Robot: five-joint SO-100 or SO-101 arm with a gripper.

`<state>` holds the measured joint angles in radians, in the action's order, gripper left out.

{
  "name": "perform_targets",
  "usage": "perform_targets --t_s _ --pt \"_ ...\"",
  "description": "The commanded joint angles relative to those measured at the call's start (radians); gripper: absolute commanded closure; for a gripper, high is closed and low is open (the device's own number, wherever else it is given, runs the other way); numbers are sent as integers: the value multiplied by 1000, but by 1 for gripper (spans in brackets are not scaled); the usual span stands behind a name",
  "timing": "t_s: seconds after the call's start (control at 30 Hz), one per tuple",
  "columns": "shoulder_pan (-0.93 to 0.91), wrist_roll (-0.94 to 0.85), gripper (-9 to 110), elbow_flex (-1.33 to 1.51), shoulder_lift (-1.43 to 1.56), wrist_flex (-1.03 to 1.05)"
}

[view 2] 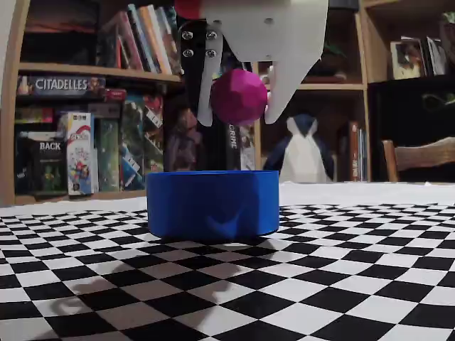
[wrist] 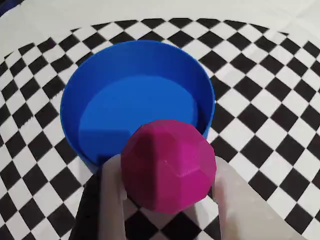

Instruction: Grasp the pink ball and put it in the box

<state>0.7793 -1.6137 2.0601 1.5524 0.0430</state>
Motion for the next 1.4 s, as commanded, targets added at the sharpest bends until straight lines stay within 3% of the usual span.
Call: perform_targets --t_s 0.0,1.37 --pt "6 3 101 -64 2 5" --pt "9 3 101 -440 -284 61"
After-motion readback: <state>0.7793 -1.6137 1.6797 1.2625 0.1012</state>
